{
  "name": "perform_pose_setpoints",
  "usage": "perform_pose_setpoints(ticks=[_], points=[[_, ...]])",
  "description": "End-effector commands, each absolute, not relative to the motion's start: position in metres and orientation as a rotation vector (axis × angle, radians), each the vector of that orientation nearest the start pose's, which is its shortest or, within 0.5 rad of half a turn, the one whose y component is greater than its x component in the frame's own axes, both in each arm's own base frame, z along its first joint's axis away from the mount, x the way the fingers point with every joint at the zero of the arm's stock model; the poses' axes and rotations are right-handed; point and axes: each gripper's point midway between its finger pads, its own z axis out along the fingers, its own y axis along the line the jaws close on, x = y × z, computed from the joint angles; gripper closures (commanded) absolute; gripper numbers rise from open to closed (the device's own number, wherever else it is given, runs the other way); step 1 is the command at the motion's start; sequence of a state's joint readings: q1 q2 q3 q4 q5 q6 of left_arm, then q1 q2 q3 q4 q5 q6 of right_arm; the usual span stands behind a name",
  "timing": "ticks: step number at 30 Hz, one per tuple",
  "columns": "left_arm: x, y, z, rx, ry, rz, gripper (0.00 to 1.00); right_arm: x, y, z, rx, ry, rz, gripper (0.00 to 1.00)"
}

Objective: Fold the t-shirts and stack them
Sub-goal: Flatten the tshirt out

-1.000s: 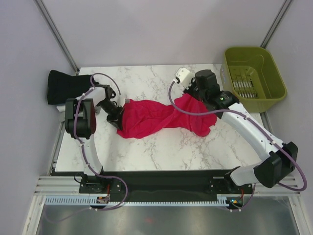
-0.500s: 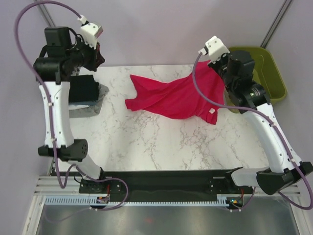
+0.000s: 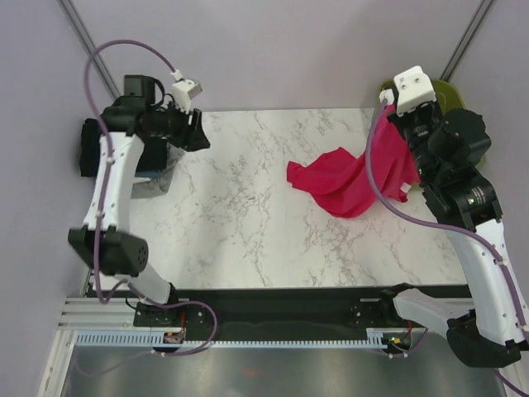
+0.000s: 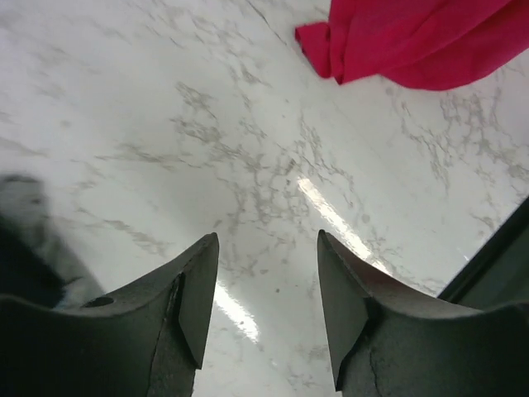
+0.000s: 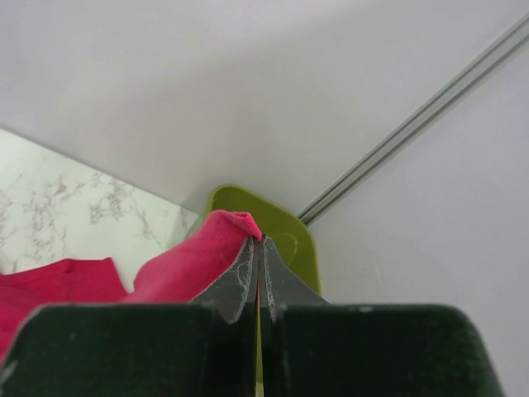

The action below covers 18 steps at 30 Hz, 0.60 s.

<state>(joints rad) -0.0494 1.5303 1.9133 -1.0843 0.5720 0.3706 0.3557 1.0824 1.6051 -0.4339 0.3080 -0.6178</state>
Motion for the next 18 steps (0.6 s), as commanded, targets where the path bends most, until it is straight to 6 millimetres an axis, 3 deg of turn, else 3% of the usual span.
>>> perform_pose_setpoints(ticks=[1,3,8,9,10,12,15,18], points=[[0.361,-0.132,0.268,0.682,2.317,-0.825,0.41,0.333,0.053,0.471,-0.520,1.517,-0.357,1.00],[0.374,-0.139,0.249,0.664,2.358,-0.883,0.40,0.336,0.062,0.461,-0.539,1.534,-0.308,1.00],[0.393,-0.161,0.238,0.678,2.356,-1.017,0.39,0.350,0.071,0.445,-0.579,1.597,-0.284,1.00],[0.399,-0.167,0.221,0.684,2.393,-1.033,0.39,0.351,0.074,0.441,-0.590,1.606,-0.271,1.00],[0.402,-0.183,0.223,0.743,2.374,-1.025,0.39,0.353,0.076,0.433,-0.608,1.630,-0.263,1.00],[0.409,-0.198,0.206,0.806,2.393,-1.000,0.39,0.354,0.080,0.421,-0.624,1.653,-0.241,1.00],[0.413,-0.250,0.179,0.948,2.389,-1.023,0.39,0.359,0.082,0.400,-0.624,1.705,-0.230,1.00],[0.426,-0.280,0.156,1.026,2.366,-1.022,0.39,0.362,0.080,0.385,-0.624,1.739,-0.238,1.00]])
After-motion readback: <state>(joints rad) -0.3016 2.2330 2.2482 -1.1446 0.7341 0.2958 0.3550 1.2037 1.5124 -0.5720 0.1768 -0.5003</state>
